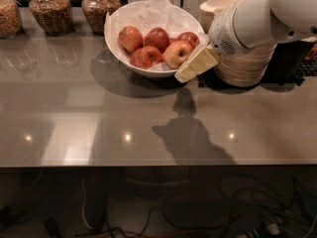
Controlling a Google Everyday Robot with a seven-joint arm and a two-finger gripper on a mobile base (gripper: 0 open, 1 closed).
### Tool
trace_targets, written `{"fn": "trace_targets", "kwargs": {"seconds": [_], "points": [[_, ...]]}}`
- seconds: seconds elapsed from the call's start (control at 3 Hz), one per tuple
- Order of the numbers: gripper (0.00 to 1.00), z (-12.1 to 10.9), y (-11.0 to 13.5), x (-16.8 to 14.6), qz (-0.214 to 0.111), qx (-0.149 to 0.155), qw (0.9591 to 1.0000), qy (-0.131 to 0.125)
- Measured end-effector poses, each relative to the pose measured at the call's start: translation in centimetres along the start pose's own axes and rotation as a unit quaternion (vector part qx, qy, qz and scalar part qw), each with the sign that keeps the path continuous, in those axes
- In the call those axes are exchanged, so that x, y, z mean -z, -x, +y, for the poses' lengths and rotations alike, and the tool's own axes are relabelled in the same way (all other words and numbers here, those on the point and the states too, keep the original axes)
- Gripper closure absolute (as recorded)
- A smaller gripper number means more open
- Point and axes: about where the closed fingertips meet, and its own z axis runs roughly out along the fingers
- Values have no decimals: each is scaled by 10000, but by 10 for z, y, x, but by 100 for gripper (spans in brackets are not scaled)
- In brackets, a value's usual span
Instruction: Pick apple from white bowl
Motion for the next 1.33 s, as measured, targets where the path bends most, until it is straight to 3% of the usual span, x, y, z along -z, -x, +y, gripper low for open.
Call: {"fn": "trace_targets", "kwargs": {"seconds": [0.33,0.67,1.33], "points": [[18,-8,9,-16,-212,-155,9995,-190],[26,-8,12,-33,-262,-246,9992,-182],[27,-4,0,-64,-198,-493,9986,-56]]}}
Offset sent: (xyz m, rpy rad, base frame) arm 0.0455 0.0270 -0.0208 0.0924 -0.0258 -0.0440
